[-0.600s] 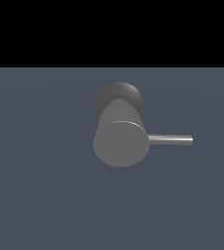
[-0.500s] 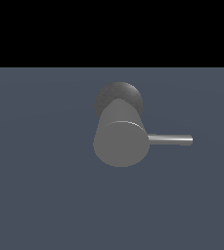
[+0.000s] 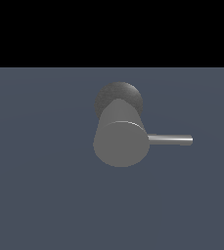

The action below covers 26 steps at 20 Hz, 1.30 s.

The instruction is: Turn on the faucet by rotating a designated handle.

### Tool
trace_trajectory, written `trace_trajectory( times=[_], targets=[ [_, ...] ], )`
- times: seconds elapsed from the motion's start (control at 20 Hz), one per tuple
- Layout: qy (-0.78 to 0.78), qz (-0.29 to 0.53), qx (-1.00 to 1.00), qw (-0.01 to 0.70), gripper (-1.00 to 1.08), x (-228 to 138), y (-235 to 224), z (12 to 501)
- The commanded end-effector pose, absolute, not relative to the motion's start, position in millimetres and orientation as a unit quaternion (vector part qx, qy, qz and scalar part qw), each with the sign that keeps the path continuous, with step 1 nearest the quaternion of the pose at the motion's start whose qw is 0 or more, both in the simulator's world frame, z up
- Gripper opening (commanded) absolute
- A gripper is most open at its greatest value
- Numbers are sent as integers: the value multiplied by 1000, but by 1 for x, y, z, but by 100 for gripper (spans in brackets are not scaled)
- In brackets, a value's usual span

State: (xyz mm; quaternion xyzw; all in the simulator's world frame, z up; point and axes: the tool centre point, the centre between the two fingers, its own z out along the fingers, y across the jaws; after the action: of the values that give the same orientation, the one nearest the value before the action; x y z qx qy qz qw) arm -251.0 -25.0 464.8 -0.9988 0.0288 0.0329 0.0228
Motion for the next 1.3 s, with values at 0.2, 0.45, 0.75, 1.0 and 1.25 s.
trace_trajectory(
  times=[0.2, 0.45, 0.75, 1.0, 1.25],
  targets=[
    [26, 1, -997, 71, -100, -248, -25, 475],
    [22, -44, -989, 138, -100, -243, -27, 492],
    [21, -124, -961, 247, -100, -237, -37, 523],
    [24, -196, -919, 342, -100, -233, -56, 553],
    [35, -263, -862, 431, -100, -232, -83, 581]
  ],
)
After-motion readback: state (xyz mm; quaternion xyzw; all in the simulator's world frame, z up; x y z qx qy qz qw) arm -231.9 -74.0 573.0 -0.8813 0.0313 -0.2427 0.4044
